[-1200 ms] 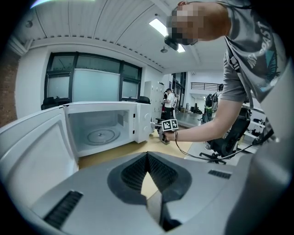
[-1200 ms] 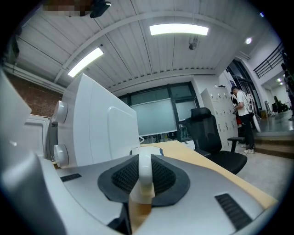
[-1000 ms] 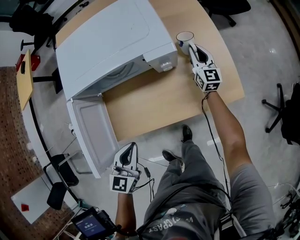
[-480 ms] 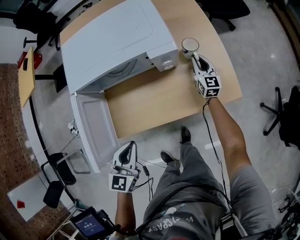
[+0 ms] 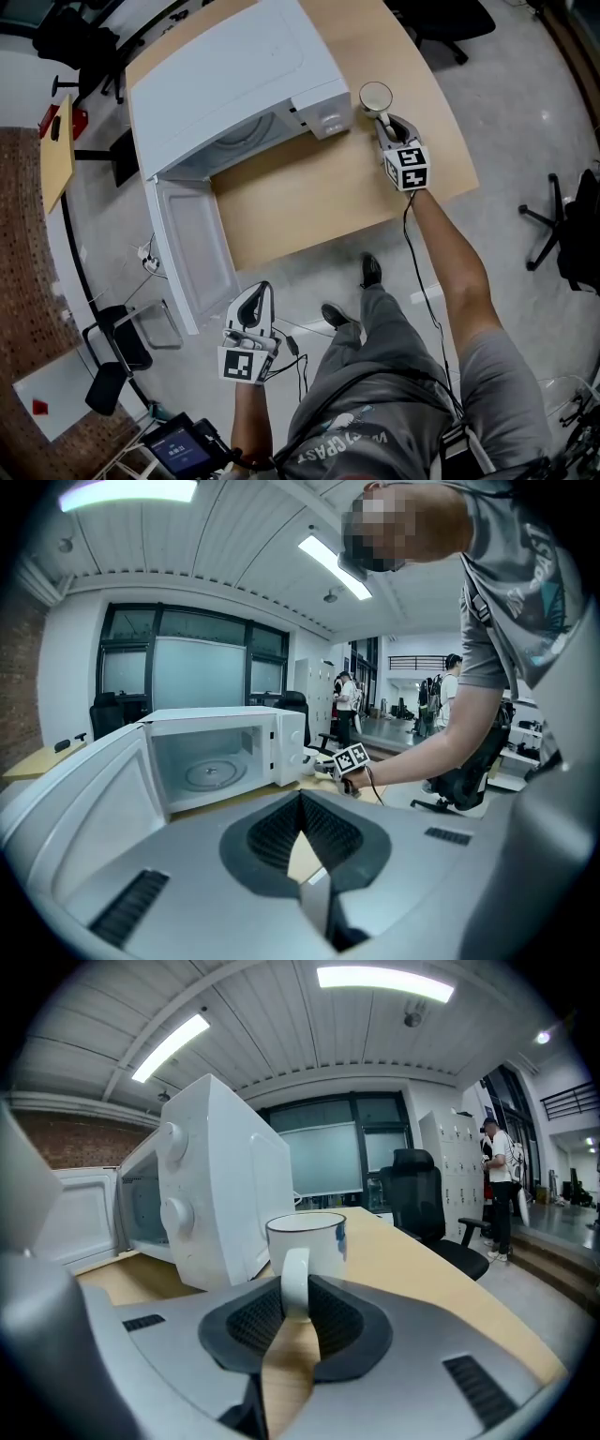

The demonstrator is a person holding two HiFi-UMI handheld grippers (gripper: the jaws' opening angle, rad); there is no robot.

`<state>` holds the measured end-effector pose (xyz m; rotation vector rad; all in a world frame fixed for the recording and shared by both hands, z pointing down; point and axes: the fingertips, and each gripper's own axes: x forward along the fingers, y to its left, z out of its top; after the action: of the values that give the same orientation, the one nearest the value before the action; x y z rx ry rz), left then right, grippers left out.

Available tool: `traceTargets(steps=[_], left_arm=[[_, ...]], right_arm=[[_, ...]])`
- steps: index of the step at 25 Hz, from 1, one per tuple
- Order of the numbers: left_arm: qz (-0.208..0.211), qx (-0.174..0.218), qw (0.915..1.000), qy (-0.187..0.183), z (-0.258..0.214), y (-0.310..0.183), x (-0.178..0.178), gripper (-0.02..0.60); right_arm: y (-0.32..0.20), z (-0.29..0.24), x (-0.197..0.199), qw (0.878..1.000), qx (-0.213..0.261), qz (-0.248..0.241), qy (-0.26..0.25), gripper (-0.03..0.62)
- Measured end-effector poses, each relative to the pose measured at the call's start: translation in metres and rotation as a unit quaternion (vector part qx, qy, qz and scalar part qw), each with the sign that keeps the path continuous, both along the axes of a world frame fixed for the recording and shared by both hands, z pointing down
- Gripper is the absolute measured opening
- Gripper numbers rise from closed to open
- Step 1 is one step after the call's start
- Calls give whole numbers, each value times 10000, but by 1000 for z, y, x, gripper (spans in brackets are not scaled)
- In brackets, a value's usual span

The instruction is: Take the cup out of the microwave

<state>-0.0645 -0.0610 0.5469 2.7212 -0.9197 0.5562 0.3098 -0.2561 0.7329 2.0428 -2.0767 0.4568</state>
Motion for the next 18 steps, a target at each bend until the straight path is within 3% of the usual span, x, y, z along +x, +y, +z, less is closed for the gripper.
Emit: traceTargets(steps=[10, 13, 18], left_arm=[[7, 189, 9998, 44, -19, 16, -20, 26], [-46, 248, 9997, 35, -26, 21, -31, 26], [0, 341, 9994, 4, -29, 31, -49, 26]], right_arm=[[11, 7, -4, 9980, -536, 136, -310, 71], [17, 10, -8, 9974, -609, 125, -374, 118], [37, 9, -7, 9963, -717, 248, -395, 118]])
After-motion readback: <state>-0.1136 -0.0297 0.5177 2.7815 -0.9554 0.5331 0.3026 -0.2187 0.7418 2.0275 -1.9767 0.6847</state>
